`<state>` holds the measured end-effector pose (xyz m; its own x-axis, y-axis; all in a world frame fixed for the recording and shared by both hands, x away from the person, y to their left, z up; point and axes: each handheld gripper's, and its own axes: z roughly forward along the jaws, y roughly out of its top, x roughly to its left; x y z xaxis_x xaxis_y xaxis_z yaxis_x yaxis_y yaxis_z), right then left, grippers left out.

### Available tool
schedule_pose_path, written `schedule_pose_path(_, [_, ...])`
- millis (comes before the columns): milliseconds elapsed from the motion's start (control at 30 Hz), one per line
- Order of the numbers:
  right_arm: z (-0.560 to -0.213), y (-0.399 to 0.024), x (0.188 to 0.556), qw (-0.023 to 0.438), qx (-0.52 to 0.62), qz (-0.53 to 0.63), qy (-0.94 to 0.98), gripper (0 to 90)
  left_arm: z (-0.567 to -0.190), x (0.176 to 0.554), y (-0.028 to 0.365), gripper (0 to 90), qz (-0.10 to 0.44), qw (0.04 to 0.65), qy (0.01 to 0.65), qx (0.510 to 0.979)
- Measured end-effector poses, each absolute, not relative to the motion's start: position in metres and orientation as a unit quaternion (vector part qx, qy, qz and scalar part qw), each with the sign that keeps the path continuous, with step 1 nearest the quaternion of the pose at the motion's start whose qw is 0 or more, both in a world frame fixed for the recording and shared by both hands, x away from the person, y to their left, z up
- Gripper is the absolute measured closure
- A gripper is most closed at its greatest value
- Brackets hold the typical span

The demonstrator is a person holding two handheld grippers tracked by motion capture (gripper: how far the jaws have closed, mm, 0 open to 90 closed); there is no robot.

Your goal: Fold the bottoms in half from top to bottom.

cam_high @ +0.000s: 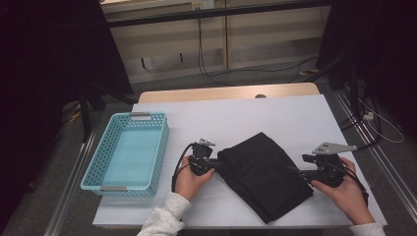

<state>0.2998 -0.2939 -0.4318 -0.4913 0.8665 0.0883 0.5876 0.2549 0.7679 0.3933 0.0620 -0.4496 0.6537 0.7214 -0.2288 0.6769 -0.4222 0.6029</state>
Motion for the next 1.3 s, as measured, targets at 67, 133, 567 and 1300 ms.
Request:
schedule_pose_path(67, [-0.432, -0.293, 0.299, 0.181, 0.471, 0.388, 0.772, 29.0, -0.450, 0.394, 0.061, 77.4, 0.024, 0.341, 0.419, 0.841])
schedule_pose_path(133, [-0.432, -0.293, 0.299, 0.181, 0.471, 0.387, 0.772, 28.7, -0.450, 0.396, 0.062, 80.0, 0.017, 0.341, 0.426, 0.838])
schedule_pose_path(567, [-0.431, -0.297, 0.299, 0.184, 0.472, 0.391, 0.768, 27.9, -0.436, 0.418, 0.064, 87.6, -0.008, 0.317, 0.442, 0.839])
schedule_pose_path(1300, [-0.433, -0.294, 0.299, 0.193, 0.477, 0.394, 0.762, 21.6, -0.428, 0.458, 0.076, 87.7, 0.009, 0.293, 0.467, 0.835])
